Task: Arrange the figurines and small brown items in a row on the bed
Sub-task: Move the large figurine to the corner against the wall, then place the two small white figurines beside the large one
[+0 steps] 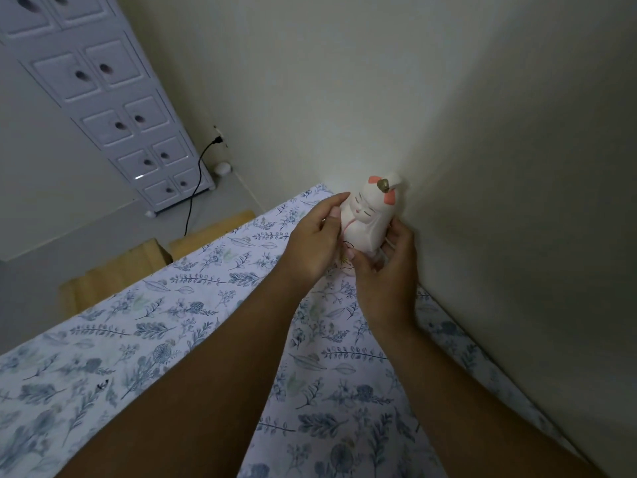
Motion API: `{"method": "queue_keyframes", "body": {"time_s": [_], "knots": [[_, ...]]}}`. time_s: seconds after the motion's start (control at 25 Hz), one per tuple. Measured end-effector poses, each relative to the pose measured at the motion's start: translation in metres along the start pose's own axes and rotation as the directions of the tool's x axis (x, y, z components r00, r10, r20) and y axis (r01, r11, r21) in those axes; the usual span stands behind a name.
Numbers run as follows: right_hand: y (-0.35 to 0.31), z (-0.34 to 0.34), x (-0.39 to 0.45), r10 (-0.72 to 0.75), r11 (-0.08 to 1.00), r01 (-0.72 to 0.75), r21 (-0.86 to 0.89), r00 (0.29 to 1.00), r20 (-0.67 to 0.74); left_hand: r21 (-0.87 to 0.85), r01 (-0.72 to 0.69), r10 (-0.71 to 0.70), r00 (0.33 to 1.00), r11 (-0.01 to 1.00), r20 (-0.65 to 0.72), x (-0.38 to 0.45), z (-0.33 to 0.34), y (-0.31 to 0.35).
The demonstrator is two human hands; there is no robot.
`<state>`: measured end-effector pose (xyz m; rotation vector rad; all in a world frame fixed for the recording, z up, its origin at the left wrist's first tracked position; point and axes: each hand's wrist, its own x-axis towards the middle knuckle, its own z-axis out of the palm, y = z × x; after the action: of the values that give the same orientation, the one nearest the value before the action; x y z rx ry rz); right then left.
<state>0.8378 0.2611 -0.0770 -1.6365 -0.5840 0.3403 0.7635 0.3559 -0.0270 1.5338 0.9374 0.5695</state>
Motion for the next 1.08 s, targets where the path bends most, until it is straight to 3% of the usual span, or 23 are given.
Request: {"method": "queue_keyframes", "body": {"time_s": [0.28, 0.48, 0.72, 0.8, 0.92, 1.08], "knots": [[0.011, -0.004, 0.004, -0.045, 0.999, 0.044, 0.022, 0.998, 0.052, -0.009, -0.044, 0.044, 0.998, 0.999, -0.033, -0.001, 0.005, -0.016], [0.003, -0.006, 0.002, -0.038, 0.999, 0.036, 0.02, 0.996, 0.081, 0.008, 0.006, -0.005, 0.999, 1.0, -0.044, -0.009, 0.002, -0.006], [-0.025, -0.024, -0.03, -0.11, 0.936, 0.144, -0.32, 0.987, 0.121, 0.283, -0.018, 0.061, 0.988, 0.959, -0.145, -0.099, -0.045, 0.009], [-0.042, -0.025, -0.065, -0.161, 0.875, 0.23, -0.426, 0.968, 0.191, 0.391, -0.023, 0.088, 0.985, 0.92, -0.148, -0.143, -0.071, 0.005], [-0.07, -0.011, -0.135, -0.118, 0.762, 0.34, -0.55, 0.909, 0.399, 0.515, 0.015, 0.085, 0.981, 0.857, -0.171, -0.212, -0.118, -0.012], [-0.098, 0.025, -0.239, -0.074, 0.653, 0.531, -0.54, 0.754, 0.653, 0.615, 0.103, 0.07, 0.965, 0.782, -0.251, -0.312, -0.179, -0.033]]}}
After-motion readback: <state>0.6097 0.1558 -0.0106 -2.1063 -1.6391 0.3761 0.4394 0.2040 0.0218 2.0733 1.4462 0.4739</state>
